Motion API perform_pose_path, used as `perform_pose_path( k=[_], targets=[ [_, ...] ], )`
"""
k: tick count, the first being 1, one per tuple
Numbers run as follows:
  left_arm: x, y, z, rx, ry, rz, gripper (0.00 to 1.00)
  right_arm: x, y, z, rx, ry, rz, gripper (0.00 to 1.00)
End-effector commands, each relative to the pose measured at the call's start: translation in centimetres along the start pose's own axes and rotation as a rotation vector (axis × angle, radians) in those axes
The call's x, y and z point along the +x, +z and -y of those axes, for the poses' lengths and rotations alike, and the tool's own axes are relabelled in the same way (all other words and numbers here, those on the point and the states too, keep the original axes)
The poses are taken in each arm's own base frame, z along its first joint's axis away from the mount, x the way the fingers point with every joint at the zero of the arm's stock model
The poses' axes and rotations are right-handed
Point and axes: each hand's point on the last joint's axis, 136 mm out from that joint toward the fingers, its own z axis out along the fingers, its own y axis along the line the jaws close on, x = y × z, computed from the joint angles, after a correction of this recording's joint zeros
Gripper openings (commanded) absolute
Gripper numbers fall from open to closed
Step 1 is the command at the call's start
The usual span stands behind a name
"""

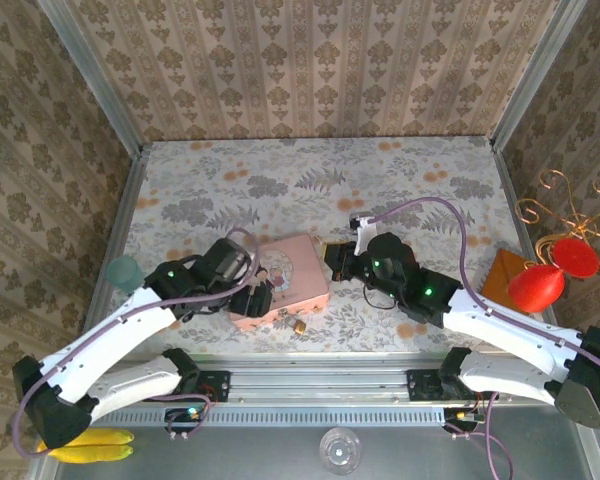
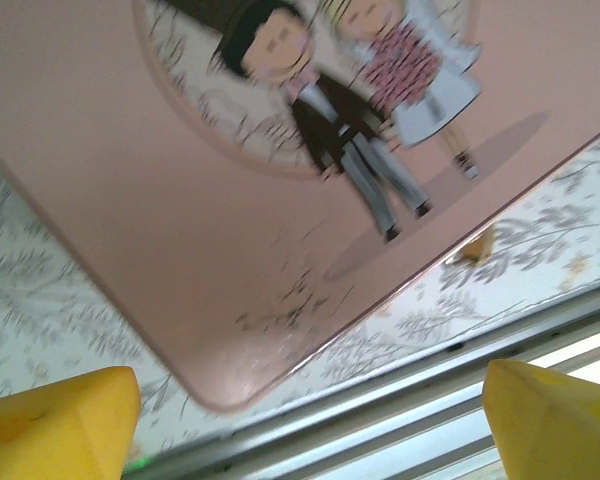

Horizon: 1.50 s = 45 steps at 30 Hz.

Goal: Unlock a padlock with a key

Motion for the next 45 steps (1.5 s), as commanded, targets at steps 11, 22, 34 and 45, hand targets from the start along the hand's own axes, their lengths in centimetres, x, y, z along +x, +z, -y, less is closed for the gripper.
perform_pose_path(
  k=[11,22,34,45],
  targets=[
    [2.8,4.3,0.2,-0.082,-0.118,-0.107,0.93,-0.2,-0.8,1.5,0.048,-0.004,0.039,0.00],
    [2.8,7.3,-1.2,-0.142,-0.115,-0.133,0.93,-0.3,-1.5,1.6,0.038,0.000,0.050,0.00],
    [-1.9,8.7,-3.5,-0.136,-0.171,-0.021,0.85,2.1,-0.3,1.6,0.028,0.069,-0.055,0.00],
    [-7.7,11.1,-4.6,-0.118,-0.200,0.077,0.83,3.8,0.4,2.1,0.028,0.131,-0.097,0.00]
  ],
)
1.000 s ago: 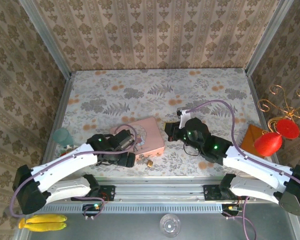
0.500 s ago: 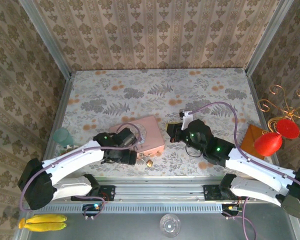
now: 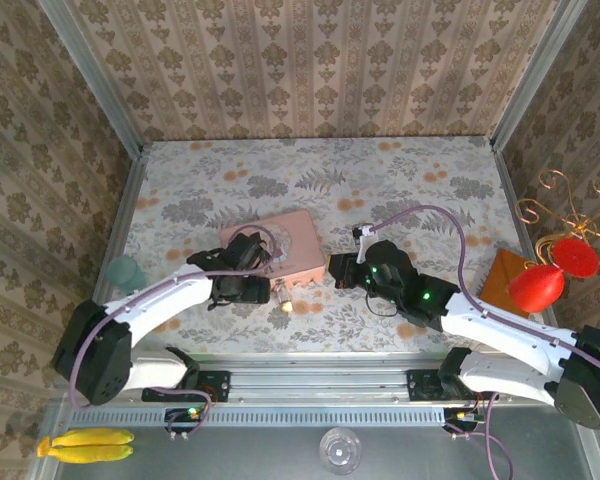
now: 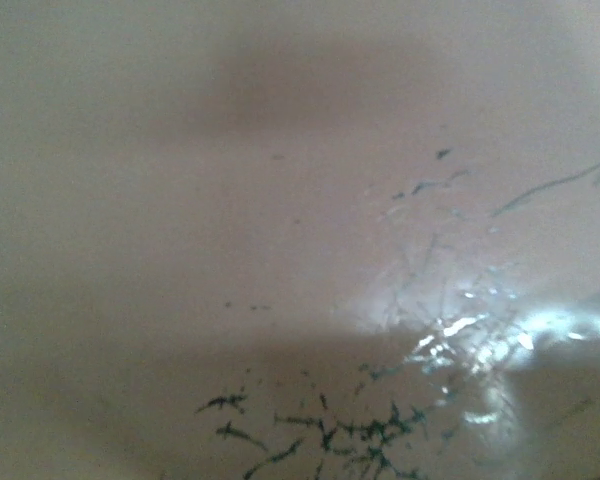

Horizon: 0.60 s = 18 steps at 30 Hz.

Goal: Unlock a padlock with a key

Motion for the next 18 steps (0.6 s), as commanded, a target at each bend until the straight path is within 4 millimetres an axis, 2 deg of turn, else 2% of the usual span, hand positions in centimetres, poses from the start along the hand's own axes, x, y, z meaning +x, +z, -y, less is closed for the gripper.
perform_pose_path(
  k=[1,5,8,13,18],
  targets=[
    [-4.9,0.3,0.9,0.028,-0.007,0.124,0.83,0.4,0.0,0.0,-0.011,0.033,-0.016,0.00],
    [-7.4,1.5,2.1,0.088,0.001,0.118,0.83,0.8,-0.1,0.3,-0.005,0.055,-0.027,0.00],
    [-8.5,1.9,3.0,0.111,0.024,0.110,0.82,1.1,-0.2,0.4,-0.011,0.071,-0.030,0.00],
    [-9.2,1.4,2.8,0.109,0.026,0.128,0.84,1.2,-0.4,0.6,-0.024,0.100,-0.011,0.00],
    [-8.6,0.1,2.2,0.107,0.014,0.139,0.87,1.3,-0.1,0.7,-0.018,0.100,-0.016,0.00]
  ],
)
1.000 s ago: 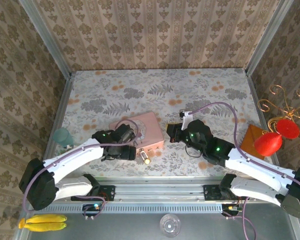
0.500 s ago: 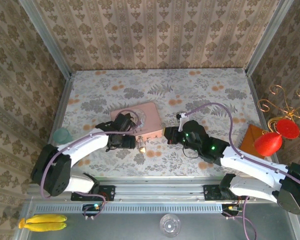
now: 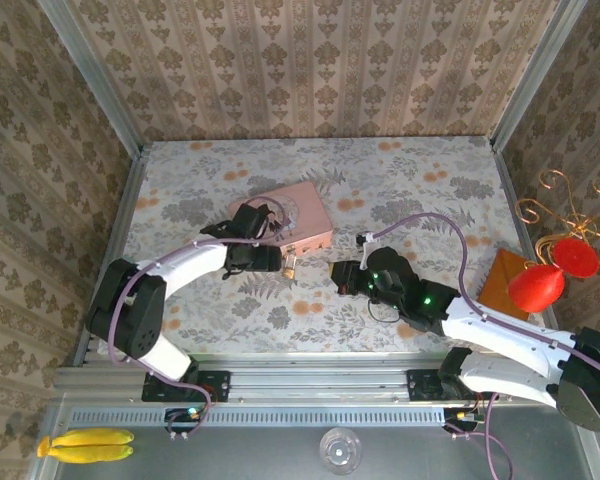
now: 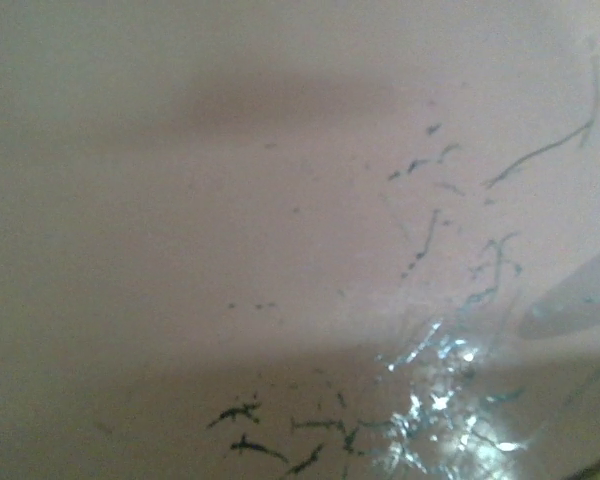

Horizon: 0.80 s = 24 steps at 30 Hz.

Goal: Unlock a padlock with a key

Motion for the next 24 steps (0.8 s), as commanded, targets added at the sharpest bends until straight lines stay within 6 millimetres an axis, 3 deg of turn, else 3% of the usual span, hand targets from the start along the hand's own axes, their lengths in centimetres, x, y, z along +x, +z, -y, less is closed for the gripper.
perform_pose_path(
  k=[1,7,11,14,16,20,24],
  targets=[
    [-0.8,-2.3,-0.1,0.015,-0.006,0.066,0.87,-0.6,0.0,-0.7,-0.027,0.022,0.020,0.00],
    [0.2,-7.1,-0.9,-0.027,-0.017,0.219,0.87,-0.1,1.0,-0.8,-0.032,0.021,-0.007,0.00],
    [1.7,-8.1,3.7,0.213,0.022,0.289,0.86,0.3,1.6,-0.4,-0.021,0.031,-0.015,0.00],
    [3.1,-8.1,6.9,0.289,0.096,0.318,0.85,0.3,1.9,-0.4,-0.022,0.045,-0.012,0.00],
    [3.4,-7.7,8.0,0.285,0.136,0.339,0.85,0.2,2.0,-0.5,-0.022,0.049,-0.009,0.00],
    [3.1,-5.5,8.9,0.280,0.161,0.342,0.83,0.1,1.7,-0.4,-0.020,0.054,-0.001,0.00],
    [2.8,-1.9,8.0,0.204,0.178,0.294,0.77,-0.1,1.0,-0.1,-0.012,0.054,0.013,0.00]
  ],
)
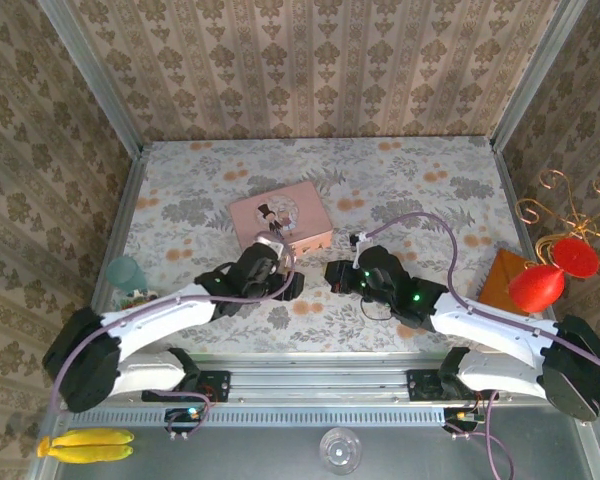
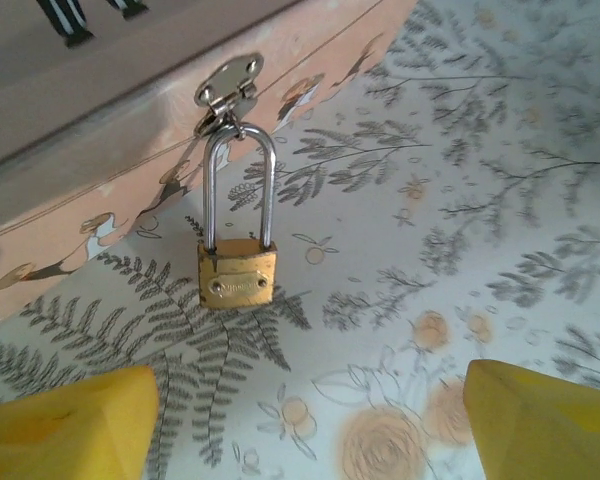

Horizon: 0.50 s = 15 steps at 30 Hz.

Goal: Unlock a padlock with a key

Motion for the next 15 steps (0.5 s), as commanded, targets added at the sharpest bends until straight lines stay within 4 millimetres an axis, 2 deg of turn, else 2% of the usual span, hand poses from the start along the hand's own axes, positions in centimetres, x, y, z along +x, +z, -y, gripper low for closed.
perform_pose_path(
  k=[1,2,10,15],
  targets=[
    [-0.9,2.2,-1.0,-0.030,0.005,0.021,0.73,-0.7,-1.0,-0.1,-0.005,0.015,0.039,0.00],
    [-0.9,2.7,-1.1,-0.025,0.004,0.016,0.69,-0.7,-1.2,0.1,-0.003,0.018,0.043,0.00],
    [-1.5,5.1,-2.2,-0.034,0.005,-0.021,0.68,-0.2,-1.9,0.9,0.001,0.034,0.043,0.00],
    [-1.4,5.9,-2.4,-0.007,-0.020,-0.037,0.57,-0.1,-1.8,0.9,0.004,0.033,0.041,0.00]
  ],
)
